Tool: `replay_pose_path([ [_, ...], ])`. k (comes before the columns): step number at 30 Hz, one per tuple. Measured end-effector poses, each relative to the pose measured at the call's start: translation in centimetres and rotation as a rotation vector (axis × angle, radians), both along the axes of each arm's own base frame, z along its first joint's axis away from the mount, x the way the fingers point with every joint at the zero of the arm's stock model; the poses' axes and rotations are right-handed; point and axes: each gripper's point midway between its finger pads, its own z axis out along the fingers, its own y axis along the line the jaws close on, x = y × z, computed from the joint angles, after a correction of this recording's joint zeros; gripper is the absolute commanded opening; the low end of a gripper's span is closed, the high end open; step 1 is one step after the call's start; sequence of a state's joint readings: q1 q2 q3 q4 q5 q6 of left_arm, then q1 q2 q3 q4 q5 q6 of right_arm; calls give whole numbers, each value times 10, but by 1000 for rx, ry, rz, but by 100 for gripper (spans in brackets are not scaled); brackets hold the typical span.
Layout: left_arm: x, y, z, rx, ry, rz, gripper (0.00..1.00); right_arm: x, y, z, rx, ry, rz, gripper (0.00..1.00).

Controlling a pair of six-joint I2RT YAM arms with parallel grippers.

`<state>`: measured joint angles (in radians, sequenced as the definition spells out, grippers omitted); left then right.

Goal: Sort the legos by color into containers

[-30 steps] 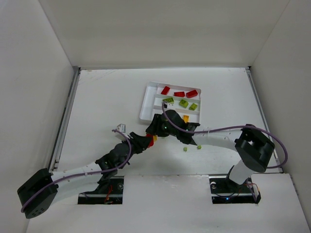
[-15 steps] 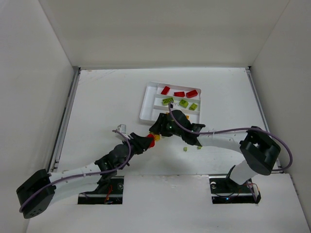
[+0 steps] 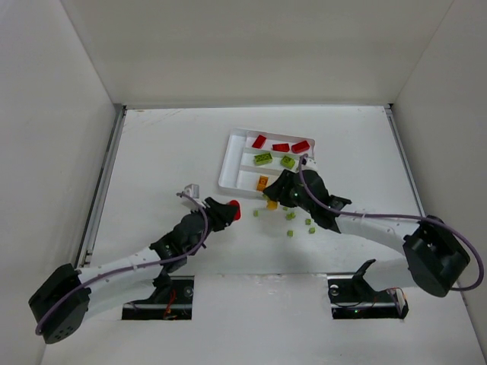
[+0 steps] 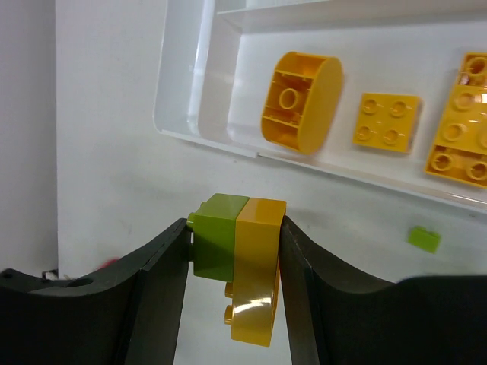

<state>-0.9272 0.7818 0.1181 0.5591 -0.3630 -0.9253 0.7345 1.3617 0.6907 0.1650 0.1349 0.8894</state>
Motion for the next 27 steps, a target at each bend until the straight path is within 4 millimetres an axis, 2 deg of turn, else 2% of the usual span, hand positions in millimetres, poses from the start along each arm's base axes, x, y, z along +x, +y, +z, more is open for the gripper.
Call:
replay_pose_path([
  [4,43,-11,30,62,-24,55,19,-6,-23,-1,-5,-20,-28,48],
  [8,104,-42,62,112,-57,68,19,-15,-45,-3,-5,-43,-51,48],
  [11,154,-68,69,152,-70,64,19,-23,-58,-8,-10,-51,-64,48],
  [14,201,-92,58,191,-58,44,19,-31,-68,-18,-28,-48,-72,48],
  [18,256,-116,28,243,-30,15,20,-39,-78,-31,-51,-39,-78,48],
  [23,301,-133,-9,285,6,-4,20,-41,-81,-34,-58,-41,-80,48],
  [27,322,-147,-15,295,5,-15,21,-39,-79,-34,-53,-51,-79,48],
])
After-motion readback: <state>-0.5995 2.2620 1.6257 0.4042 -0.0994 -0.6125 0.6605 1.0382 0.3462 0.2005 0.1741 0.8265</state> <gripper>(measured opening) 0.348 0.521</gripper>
